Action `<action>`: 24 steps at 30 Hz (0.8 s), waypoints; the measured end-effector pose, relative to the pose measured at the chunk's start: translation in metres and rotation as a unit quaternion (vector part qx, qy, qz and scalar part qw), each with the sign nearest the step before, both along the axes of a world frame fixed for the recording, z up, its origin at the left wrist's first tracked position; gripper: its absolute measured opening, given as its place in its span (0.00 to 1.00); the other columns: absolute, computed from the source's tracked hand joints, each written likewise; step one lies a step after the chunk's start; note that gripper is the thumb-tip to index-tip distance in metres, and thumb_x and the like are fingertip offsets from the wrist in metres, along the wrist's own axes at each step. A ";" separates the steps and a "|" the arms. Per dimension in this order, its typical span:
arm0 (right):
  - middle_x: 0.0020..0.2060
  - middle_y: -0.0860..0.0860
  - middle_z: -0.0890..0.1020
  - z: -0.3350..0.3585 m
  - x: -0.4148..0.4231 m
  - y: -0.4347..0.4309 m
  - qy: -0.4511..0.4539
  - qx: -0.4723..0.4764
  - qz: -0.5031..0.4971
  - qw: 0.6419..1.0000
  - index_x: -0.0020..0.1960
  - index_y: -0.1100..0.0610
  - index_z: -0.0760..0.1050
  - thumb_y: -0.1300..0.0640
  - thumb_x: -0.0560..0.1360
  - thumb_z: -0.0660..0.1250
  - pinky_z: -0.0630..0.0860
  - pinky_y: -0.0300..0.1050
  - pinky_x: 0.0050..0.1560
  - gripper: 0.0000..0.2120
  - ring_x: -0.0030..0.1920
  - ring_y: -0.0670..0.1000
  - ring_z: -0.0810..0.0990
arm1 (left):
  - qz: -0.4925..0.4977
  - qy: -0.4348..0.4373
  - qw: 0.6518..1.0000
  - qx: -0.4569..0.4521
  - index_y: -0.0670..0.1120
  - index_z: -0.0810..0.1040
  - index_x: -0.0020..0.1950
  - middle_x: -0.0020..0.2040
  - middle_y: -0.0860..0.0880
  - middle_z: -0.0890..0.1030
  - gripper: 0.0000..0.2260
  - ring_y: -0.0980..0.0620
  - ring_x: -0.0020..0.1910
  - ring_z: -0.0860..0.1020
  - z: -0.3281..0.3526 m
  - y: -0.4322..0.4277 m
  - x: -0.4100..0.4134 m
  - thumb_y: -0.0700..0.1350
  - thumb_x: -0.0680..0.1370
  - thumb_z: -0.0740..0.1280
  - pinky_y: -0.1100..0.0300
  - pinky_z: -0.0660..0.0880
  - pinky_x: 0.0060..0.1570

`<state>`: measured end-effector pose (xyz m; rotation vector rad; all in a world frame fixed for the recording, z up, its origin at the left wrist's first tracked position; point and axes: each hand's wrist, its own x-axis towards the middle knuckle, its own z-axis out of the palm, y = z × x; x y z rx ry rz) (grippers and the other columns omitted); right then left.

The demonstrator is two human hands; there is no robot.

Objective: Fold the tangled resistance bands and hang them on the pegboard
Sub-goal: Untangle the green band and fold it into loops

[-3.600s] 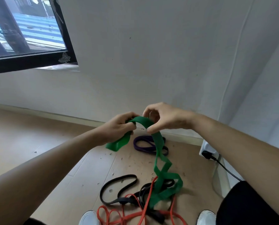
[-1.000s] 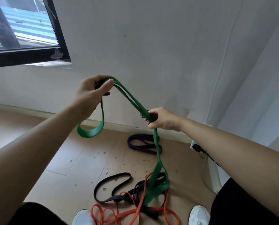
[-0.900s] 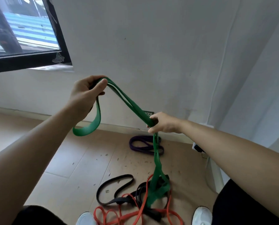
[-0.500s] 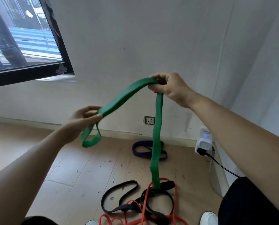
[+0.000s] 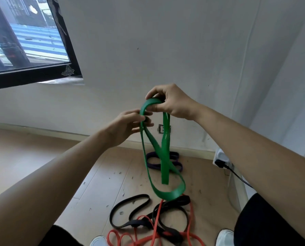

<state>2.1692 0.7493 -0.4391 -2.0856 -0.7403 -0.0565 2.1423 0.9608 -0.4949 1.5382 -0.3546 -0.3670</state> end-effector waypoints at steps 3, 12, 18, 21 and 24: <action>0.48 0.58 0.84 -0.009 0.002 -0.003 0.029 -0.022 -0.001 0.999 0.62 0.59 0.77 0.59 0.72 0.78 0.82 0.46 0.52 0.20 0.49 0.53 0.84 | 0.073 -0.061 0.995 0.030 0.41 0.79 0.61 0.52 0.45 0.82 0.24 0.43 0.56 0.83 0.006 -0.019 0.001 0.45 0.67 0.78 0.51 0.78 0.62; 0.52 0.56 0.84 -0.047 -0.001 -0.027 0.195 0.006 0.047 0.980 0.60 0.63 0.77 0.68 0.72 0.75 0.81 0.45 0.54 0.18 0.52 0.52 0.85 | 0.121 -0.123 0.983 0.057 0.43 0.82 0.53 0.46 0.47 0.84 0.10 0.49 0.47 0.82 0.013 -0.022 -0.002 0.37 0.74 0.76 0.56 0.80 0.54; 0.46 0.55 0.83 -0.053 -0.001 -0.014 0.215 0.149 0.009 0.965 0.56 0.61 0.80 0.65 0.73 0.74 0.75 0.58 0.63 0.12 0.49 0.54 0.82 | 0.157 -0.110 0.981 0.016 0.43 0.82 0.51 0.39 0.52 0.80 0.11 0.53 0.40 0.78 0.021 0.001 -0.002 0.45 0.72 0.77 0.59 0.78 0.48; 0.41 0.51 0.80 -0.033 -0.003 -0.007 0.232 0.250 0.019 0.940 0.54 0.59 0.78 0.64 0.71 0.72 0.74 0.52 0.55 0.12 0.43 0.50 0.77 | 0.163 -0.113 0.978 0.067 0.45 0.84 0.52 0.40 0.51 0.79 0.16 0.52 0.41 0.77 0.020 0.020 -0.002 0.51 0.68 0.77 0.57 0.76 0.49; 0.46 0.53 0.82 -0.022 -0.005 0.002 0.213 0.248 0.051 0.944 0.57 0.61 0.79 0.64 0.74 0.73 0.75 0.51 0.58 0.12 0.47 0.52 0.79 | 0.138 -0.123 0.978 0.095 0.46 0.84 0.55 0.43 0.47 0.80 0.22 0.50 0.44 0.78 0.019 0.021 -0.007 0.55 0.66 0.77 0.54 0.77 0.52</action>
